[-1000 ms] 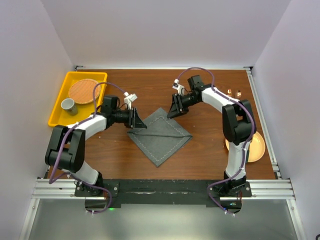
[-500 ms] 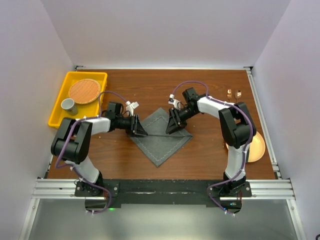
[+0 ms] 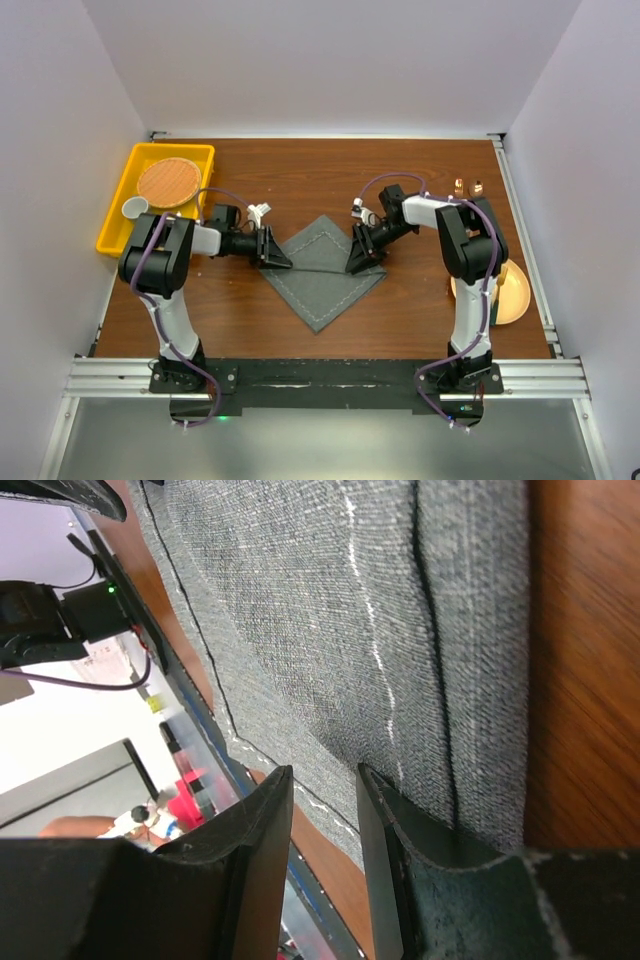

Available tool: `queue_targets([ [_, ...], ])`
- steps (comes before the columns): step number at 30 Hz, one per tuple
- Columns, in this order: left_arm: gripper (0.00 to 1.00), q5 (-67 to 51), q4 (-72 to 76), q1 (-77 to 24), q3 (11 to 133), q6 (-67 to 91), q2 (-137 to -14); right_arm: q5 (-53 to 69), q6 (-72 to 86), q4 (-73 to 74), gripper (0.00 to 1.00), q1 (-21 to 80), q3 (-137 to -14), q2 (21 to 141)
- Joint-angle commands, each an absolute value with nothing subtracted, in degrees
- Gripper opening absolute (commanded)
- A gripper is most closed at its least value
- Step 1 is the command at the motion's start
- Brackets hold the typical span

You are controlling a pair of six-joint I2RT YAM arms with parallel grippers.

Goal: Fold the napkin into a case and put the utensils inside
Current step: Smooth out the upper triangle-folded napkin at the center of the board.

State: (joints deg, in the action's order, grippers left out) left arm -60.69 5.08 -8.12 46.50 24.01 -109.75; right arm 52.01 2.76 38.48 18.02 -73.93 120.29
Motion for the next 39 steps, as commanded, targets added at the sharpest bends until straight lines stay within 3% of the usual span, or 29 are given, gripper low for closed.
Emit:
queue_targets([
  [1,0.35,-59.2,5.8,-6.9,43.9,24.0,-111.3,47.7,0.4,38.3,0.37,16.5,-71.7,120.9],
  [9,0.35,-57.3,4.0,-5.8,43.8,22.3,-109.6,52.5,-3.6,40.3,0.38,15.6,-72.0,120.8],
  [13,0.36,-59.8,4.0,-6.1,44.6,21.0,-106.2,56.3,-8.0,45.7,0.45,15.6,-74.0,117.4],
  [15,0.43,-61.5,5.0,-7.2,45.3,21.4,-101.6,59.8,-9.6,49.7,0.49,15.6,-74.7,115.1],
  [17,0.5,-63.1,5.0,-9.3,46.4,21.9,-96.9,62.3,-9.1,50.8,0.6,15.7,-75.1,111.7],
  [18,0.6,-62.8,5.3,-12.1,47.1,22.7,-95.4,64.0,-6.3,50.0,0.64,15.6,-75.1,110.8],
  [21,0.73,-59.8,11.3,-18.5,46.7,28.3,-91.9,64.5,4.7,40.8,0.83,15.7,-72.7,107.1],
  [24,0.79,-56.3,22.3,-23.0,45.4,38.1,-93.5,64.0,13.4,31.0,0.96,15.8,-69.3,106.2],
  [28,0.81,-52.4,31.3,-27.7,46.8,46.1,-99.4,62.4,16.2,28.8,0.98,15.7,-67.2,107.4],
  [39,0.8,-45.6,25.9,-29.7,51.1,47.0,-112.3,52.9,21.4,23.1,0.98,13.7,-60.0,111.6],
])
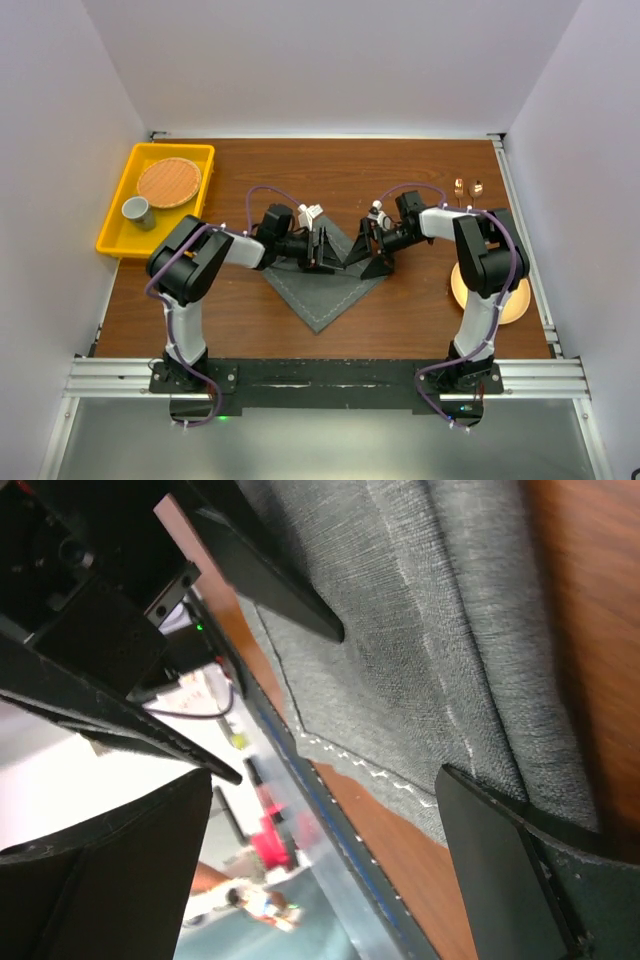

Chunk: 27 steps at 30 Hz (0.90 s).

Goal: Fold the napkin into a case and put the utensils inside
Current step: Smooth out the upper triangle-folded napkin at the center of the board.

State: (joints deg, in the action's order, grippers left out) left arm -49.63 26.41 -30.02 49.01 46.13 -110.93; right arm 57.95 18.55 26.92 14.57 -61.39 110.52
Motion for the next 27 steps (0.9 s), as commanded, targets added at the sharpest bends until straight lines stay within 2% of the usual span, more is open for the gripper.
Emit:
queue_targets([
  [1,0.8,-44.3,24.7,-29.6,51.0,46.6,-112.7,52.3,21.4,23.6,0.98,13.4,-59.9,112.2],
  [5,0.8,-43.2,21.4,-27.3,49.2,45.4,-112.0,48.2,19.0,25.9,0.97,10.8,-60.5,115.7],
  [9,0.8,-49.6,20.0,-24.5,49.2,41.7,-110.6,45.5,17.7,27.5,0.93,9.3,-61.1,116.8],
  [13,0.76,-55.2,19.7,-19.6,45.8,39.3,-105.3,44.1,15.2,30.1,0.87,9.2,-62.8,117.2],
  [17,0.67,-58.4,8.4,-18.2,49.2,26.0,-98.1,43.8,11.3,32.6,0.75,9.4,-66.1,117.0],
  [19,0.62,-56.7,0.9,-17.1,51.5,21.3,-94.2,45.4,10.7,34.1,0.66,9.8,-67.7,115.9],
  [20,0.54,-55.2,-2.2,-16.6,51.8,17.8,-93.3,47.3,10.1,34.7,0.63,10.0,-68.7,115.4],
  [23,0.42,-50.3,-8.9,-15.2,52.6,12.9,-90.4,51.2,8.0,38.0,0.53,12.1,-71.5,112.6],
  [27,0.4,-42.2,-13.0,-14.9,53.3,9.2,-88.6,52.7,5.6,41.0,0.49,14.4,-75.8,109.7],
])
